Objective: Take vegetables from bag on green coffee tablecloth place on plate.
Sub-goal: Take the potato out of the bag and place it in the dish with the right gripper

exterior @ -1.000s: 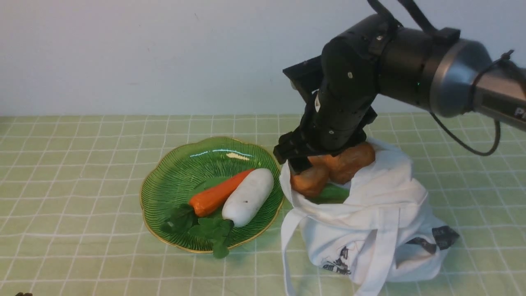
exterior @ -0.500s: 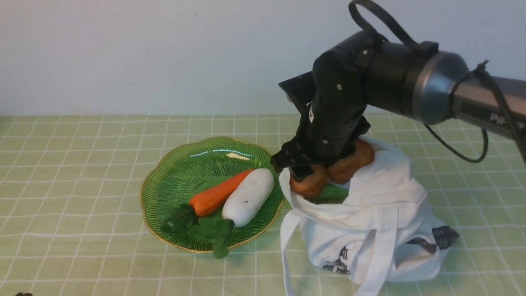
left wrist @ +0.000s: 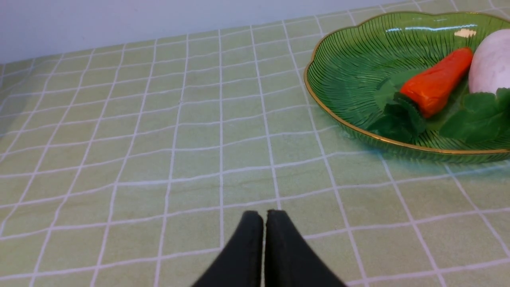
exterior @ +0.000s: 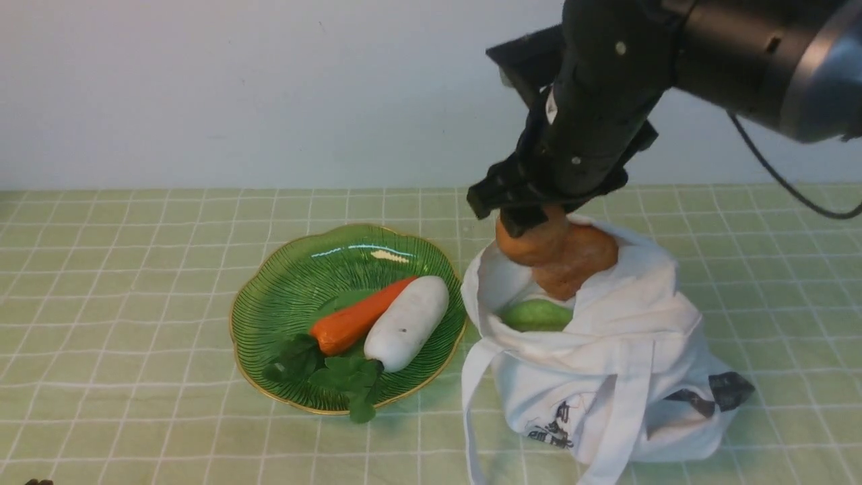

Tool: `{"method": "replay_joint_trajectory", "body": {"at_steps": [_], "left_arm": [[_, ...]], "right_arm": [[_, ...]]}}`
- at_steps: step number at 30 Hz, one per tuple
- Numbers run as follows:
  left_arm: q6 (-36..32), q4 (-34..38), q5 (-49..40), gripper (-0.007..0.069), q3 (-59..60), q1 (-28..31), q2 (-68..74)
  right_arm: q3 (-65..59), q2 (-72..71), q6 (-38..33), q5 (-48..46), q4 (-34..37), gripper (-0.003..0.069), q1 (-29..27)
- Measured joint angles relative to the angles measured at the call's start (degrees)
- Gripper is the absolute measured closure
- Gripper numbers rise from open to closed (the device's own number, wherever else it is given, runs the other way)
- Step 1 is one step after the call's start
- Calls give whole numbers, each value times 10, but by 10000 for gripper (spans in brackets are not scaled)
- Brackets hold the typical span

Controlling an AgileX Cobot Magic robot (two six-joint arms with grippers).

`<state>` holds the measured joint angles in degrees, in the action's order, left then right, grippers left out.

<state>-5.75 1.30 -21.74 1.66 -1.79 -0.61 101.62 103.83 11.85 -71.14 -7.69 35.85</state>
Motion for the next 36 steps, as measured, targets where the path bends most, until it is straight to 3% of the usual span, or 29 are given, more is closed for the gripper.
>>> {"method": "replay_joint_trajectory", "body": {"at_steps": [4, 12, 22, 27, 31, 34, 36], "left_arm": [[0, 0, 0, 629, 0, 0, 0], [0, 0, 0, 629, 0, 0, 0], [0, 0, 0, 629, 0, 0, 0], [0, 0, 0, 629, 0, 0, 0], [0, 0, 0, 629, 0, 0, 0], [0, 0, 0, 629, 0, 0, 0], [0, 0, 0, 629, 0, 0, 0]], "right_arm": [[29, -32, -12, 27, 65, 256, 22], [38, 22, -124, 187, 195, 256, 86], [37, 198, -140, 340, 208, 256, 92], [37, 227, -140, 352, 208, 255, 92], [39, 229, -140, 354, 207, 191, 92], [66, 229, -140, 324, 192, 80, 91], [79, 229, -136, 307, 183, 46, 91]]}}
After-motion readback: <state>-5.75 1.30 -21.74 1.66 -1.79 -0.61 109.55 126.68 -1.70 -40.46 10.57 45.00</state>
